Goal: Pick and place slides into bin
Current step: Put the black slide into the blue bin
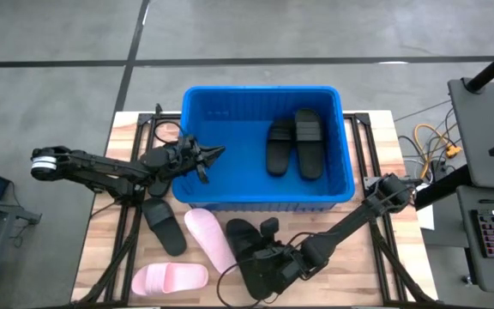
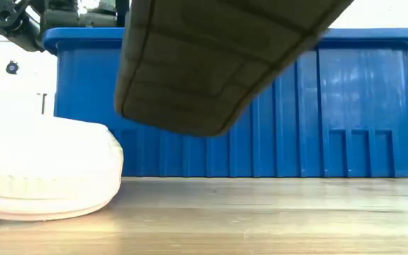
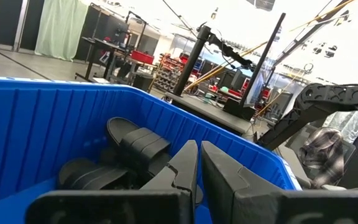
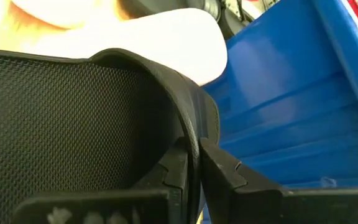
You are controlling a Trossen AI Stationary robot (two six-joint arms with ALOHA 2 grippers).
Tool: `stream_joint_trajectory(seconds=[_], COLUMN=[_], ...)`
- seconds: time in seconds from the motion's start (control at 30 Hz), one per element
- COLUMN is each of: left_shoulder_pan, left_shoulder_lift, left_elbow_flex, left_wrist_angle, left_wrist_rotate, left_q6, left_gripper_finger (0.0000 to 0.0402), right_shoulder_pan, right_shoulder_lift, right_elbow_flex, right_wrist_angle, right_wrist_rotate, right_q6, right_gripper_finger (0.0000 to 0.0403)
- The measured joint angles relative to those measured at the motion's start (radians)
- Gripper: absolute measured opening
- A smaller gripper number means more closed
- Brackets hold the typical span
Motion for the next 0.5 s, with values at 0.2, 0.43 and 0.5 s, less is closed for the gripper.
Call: stream_joint_trajectory(seconds=[0.2, 0.43, 0.5], left_shoulder_pan=[0.0, 0.0, 0.0], left_shoulder_lift=[0.0, 0.0, 0.0], left_elbow_flex=[0.0, 0.0, 0.0], left_wrist_angle=[0.0, 0.0, 0.0], left_wrist_rotate=[0.0, 0.0, 0.0], left_q6=[0.0, 0.0, 0.0], left_gripper_finger=[0.0006, 0.0006, 0.0006], right_shoulder_pan=[0.006, 0.013, 0.014], right_shoulder_lift=[-0.055, -0.135, -0.155], right_elbow_flex=[0.0, 0.0, 0.0], right_wrist_angle=[0.005, 0.012, 0.011], right_wrist_rotate=[0.001, 0.003, 0.002], right_q6=[0.001, 0.001, 0.001], right_gripper_finger=[0.0027, 0.0027, 0.0027])
